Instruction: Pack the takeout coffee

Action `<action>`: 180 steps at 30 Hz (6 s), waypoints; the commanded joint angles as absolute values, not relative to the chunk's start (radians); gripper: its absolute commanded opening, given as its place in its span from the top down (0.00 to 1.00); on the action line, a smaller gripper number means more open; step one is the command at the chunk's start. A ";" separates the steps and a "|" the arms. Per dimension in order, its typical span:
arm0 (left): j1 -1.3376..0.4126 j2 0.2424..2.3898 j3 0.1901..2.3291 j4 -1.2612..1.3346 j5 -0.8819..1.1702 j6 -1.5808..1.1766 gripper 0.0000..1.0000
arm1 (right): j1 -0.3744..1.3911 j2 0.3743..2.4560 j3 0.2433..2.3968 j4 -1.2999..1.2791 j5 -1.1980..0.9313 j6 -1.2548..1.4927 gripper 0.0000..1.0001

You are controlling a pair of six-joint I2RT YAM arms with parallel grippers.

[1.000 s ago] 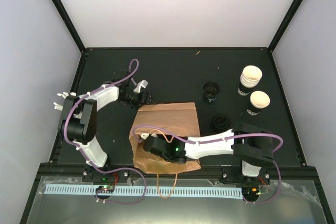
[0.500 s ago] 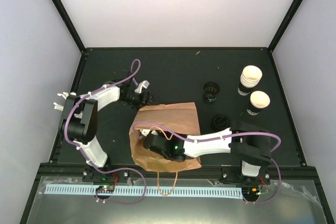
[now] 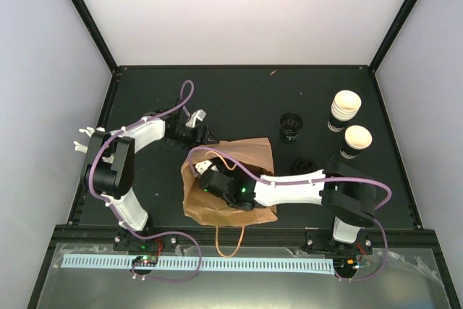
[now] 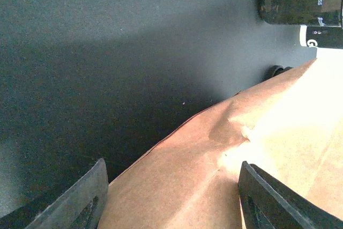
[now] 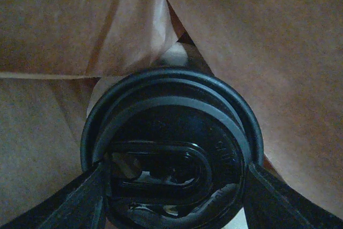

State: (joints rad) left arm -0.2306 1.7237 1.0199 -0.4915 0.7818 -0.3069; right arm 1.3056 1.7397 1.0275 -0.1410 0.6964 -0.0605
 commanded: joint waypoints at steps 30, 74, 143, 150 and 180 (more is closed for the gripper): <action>-0.077 1.465 1.186 -0.757 0.509 -0.297 0.01 | 0.948 1.850 1.572 -0.913 0.225 0.156 0.46; -0.084 1.228 1.005 -0.696 0.627 -0.242 0.01 | 0.720 1.991 1.494 -0.944 -0.039 0.282 0.43; -0.361 1.179 1.386 -0.690 0.378 -0.250 0.15 | 0.762 1.747 1.779 -1.149 0.000 0.280 0.00; -0.443 1.387 1.614 -0.842 0.347 -0.123 0.26 | 0.762 1.730 1.760 -1.140 -0.014 0.278 0.00; -0.523 1.555 1.832 -1.115 -0.040 -0.065 0.98 | 0.762 1.465 1.738 -1.126 0.012 0.299 0.00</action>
State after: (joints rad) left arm -0.5316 1.5665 1.7851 -1.0492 0.0303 -0.0532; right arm 0.7578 1.5406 1.7412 -1.1378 0.0231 0.2977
